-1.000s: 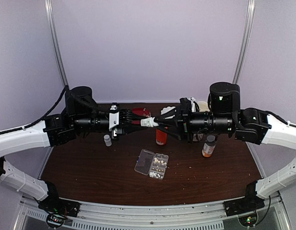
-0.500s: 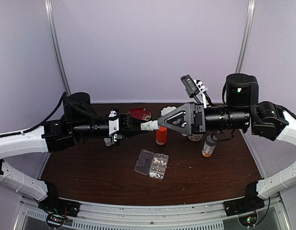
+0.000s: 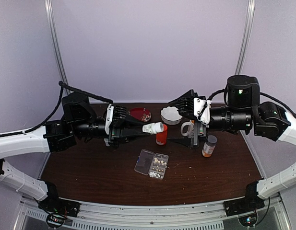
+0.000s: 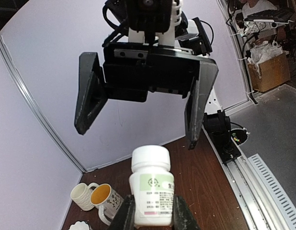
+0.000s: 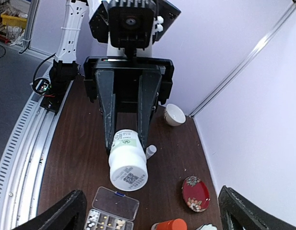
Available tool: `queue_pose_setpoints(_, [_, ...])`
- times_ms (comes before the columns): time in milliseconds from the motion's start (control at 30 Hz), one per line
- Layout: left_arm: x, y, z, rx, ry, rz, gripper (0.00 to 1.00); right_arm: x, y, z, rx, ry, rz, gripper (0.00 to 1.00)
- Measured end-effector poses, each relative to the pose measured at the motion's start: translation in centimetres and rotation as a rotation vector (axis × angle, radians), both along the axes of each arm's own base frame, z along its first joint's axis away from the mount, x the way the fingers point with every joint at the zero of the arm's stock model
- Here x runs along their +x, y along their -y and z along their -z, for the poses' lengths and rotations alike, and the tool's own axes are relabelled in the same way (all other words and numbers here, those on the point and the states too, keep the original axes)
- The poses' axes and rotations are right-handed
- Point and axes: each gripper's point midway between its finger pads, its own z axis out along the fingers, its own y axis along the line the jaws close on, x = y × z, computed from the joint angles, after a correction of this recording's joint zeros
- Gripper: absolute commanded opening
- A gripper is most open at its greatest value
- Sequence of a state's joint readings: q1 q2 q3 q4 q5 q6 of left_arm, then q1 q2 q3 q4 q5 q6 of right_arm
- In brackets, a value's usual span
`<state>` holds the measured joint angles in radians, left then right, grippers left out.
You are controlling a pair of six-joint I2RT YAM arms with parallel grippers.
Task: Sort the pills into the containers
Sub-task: Screw the lid of the pill bottle onto the pill bottle.
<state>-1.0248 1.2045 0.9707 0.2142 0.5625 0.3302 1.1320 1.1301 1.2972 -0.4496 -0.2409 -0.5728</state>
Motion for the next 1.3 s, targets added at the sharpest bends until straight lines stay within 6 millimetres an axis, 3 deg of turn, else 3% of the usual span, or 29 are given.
queue_pose_setpoints(300, [-0.3, 0.4, 0.3, 0.002, -0.067, 0.033, 0.0, -1.2, 0.0, -0.9, -0.011, 0.251, -0.121, 0.68])
queue_pose_setpoints(433, [-0.4, 0.6, 0.4, 0.003, -0.08, 0.046, 0.0, -1.5, -0.2, -0.1, -0.041, 0.27, -0.15, 0.68])
queue_pose_setpoints(733, [-0.5, 0.7, 0.5, 0.007, -0.09, 0.054, 0.0, -1.3, -1.4, 0.9, -0.084, 0.28, -0.175, 0.41])
queue_pose_setpoints(933, [-0.6, 0.7, 0.5, 0.008, -0.091, 0.058, 0.0, -1.4, -1.8, 1.2, -0.096, 0.285, -0.185, 0.32])
queue_pose_setpoints(1067, [-0.6, 0.7, 0.5, 0.007, -0.091, 0.059, 0.0, -1.6, -2.0, 1.4, -0.101, 0.283, -0.192, 0.3])
queue_pose_setpoints(1233, [-0.6, 0.7, 0.6, 0.011, -0.092, 0.061, 0.0, -1.6, -2.0, 1.5, -0.106, 0.279, -0.194, 0.04])
queue_pose_setpoints(1300, [-0.6, 0.7, 0.5, 0.009, -0.091, 0.061, 0.0, -1.6, -1.9, 1.3, -0.105, 0.271, -0.188, 0.0])
